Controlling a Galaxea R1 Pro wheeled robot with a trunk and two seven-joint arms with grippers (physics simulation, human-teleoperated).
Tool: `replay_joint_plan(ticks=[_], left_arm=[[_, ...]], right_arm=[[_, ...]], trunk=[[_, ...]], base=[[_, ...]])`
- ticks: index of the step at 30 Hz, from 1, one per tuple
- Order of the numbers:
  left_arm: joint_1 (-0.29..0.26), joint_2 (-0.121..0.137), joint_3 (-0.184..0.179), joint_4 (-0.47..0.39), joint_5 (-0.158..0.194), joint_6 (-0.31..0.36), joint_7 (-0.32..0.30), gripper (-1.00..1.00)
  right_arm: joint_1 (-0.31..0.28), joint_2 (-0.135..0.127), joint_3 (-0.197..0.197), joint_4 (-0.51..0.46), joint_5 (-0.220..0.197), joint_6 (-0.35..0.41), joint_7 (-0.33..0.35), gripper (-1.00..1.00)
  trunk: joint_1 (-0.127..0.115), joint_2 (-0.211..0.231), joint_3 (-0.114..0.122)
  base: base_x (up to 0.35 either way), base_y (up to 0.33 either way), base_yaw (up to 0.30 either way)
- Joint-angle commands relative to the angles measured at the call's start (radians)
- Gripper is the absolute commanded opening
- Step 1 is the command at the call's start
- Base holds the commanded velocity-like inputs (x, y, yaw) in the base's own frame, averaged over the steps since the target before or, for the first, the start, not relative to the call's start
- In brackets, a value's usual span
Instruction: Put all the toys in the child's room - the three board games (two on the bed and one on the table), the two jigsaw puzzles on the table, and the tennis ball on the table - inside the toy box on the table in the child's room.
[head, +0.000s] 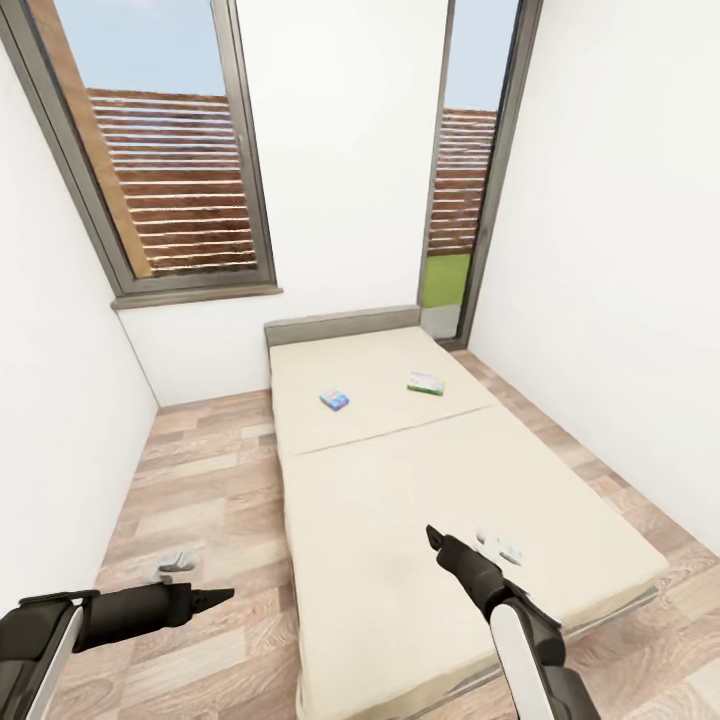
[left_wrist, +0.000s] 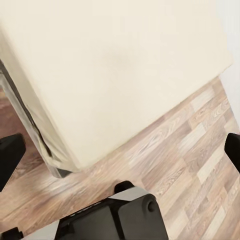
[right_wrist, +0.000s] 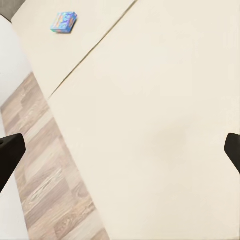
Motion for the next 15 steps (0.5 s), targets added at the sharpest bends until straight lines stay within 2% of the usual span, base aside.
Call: replay_joint_plan(ticks=[1, 7, 15], left_arm=[[-0.001, 0.000, 0.001, 0.000, -0.002, 0.007, -0.004, 1.00], [0.019, -0.008, -0.017, -0.027, 0.023, -0.020, -0.032, 1.00], [0.025, -0.014, -0.017, -0.062, 0.019, -0.064, -0.077, 1.00]], right_arm=[[-0.001, 0.001, -0.002, 0.003, -0.011, 0.001, -0.008, 1.00], [-0.029, 0.008, -0.028, -0.014, -0.024, 0.023, 0.002, 1.00], [-0.045, 0.008, 0.009, -0.059, -0.023, 0.024, 0.011, 1.00]], trunk=[[0.001, -0.002, -0.002], [0.001, -0.002, -0.002], [0.001, -0.002, -0.002]], base=[[0.144, 0.087, -0.005], [0.018, 0.009, -0.001], [0.000, 0.000, 0.000]])
